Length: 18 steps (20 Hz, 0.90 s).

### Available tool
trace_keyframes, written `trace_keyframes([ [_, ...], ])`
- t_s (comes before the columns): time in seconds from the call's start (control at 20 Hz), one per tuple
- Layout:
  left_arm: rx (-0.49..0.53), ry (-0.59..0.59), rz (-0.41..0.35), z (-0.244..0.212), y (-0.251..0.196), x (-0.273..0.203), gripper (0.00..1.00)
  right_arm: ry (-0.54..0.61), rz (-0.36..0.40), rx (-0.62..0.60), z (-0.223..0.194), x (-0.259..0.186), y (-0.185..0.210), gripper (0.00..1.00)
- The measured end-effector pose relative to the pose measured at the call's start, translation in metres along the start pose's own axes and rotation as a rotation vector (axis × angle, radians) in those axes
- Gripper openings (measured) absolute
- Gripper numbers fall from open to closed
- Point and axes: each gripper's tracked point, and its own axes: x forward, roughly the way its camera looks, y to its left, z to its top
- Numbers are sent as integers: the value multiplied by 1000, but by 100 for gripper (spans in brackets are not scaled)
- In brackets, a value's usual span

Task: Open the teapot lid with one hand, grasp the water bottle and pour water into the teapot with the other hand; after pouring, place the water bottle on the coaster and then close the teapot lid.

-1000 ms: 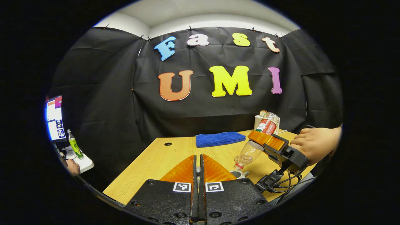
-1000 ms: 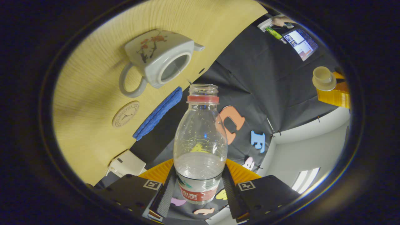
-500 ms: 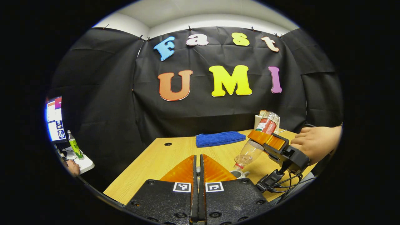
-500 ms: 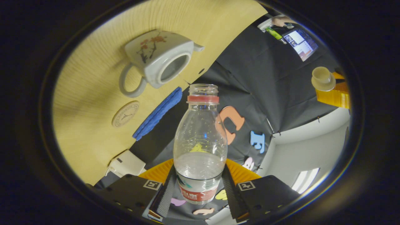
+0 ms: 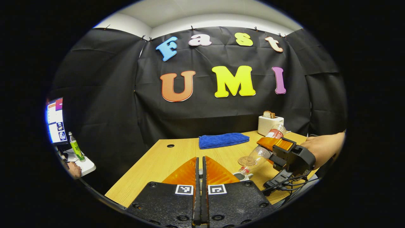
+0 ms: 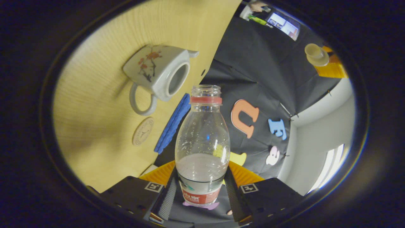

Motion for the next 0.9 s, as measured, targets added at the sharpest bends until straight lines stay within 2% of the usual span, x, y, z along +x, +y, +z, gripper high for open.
trace_keyframes([
  [0.1, -6, -6, 8, 1, 3, -1, 3, 11, 14, 104, -4, -1, 6, 75],
  [0.35, -53, -48, 11, 11, 8, -1, 3, 31, 79, 547, -10, 8, 13, 76],
  [0.55, -57, -35, 17, 6, 12, 1, 3, 24, 101, 819, -14, 18, 7, 75],
  [0.65, -65, -20, 18, 0, 13, 3, 3, 20, 91, 927, -19, 24, 1, 73],
  [0.9, -70, -12, 20, -1, 14, 5, 3, 7, 78, 1266, -34, 37, -18, 75],
])
